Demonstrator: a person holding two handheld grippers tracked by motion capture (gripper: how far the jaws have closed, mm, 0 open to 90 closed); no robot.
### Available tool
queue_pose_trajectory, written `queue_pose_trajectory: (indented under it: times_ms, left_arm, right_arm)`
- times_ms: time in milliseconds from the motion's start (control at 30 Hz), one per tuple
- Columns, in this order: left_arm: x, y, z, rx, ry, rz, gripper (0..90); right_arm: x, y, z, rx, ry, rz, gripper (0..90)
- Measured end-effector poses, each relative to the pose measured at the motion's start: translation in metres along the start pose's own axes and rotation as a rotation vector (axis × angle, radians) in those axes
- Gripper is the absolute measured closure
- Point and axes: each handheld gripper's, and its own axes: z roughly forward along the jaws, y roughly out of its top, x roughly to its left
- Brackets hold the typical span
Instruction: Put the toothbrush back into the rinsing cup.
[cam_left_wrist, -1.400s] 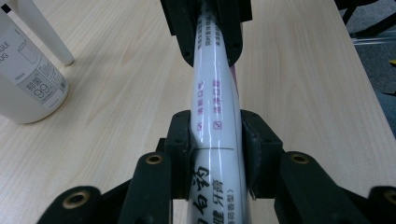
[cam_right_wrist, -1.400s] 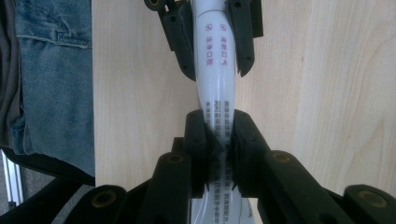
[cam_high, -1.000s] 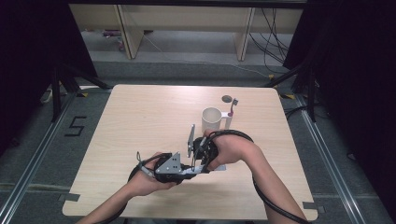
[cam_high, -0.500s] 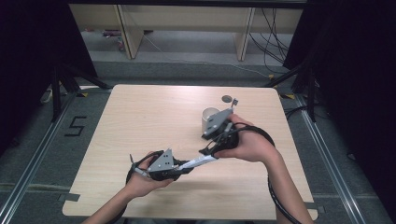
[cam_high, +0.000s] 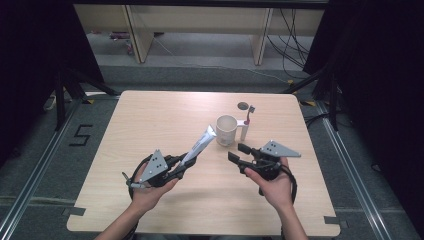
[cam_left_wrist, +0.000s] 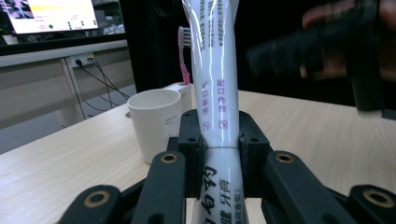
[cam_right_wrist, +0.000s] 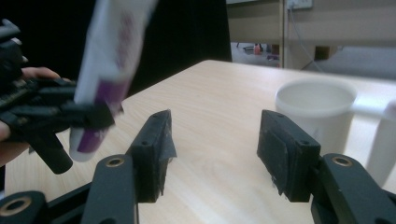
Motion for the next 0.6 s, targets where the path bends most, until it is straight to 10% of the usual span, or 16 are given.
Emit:
queue_pose_trajectory:
  times_ms: [167,600]
  left_arm:
    - [-0.002,-0.002,0.002,0.016,0.003,0.005,75.3]
    - [-0.006,-0.006,0.009,0.037,0.007,0.024,75.3]
  right_arm:
    - [0.016,-0.019,0.019,-0.040,0.054,0.066,43.7]
    - [0.051,0.000,0.058,-0.180,0.141,0.126,37.7]
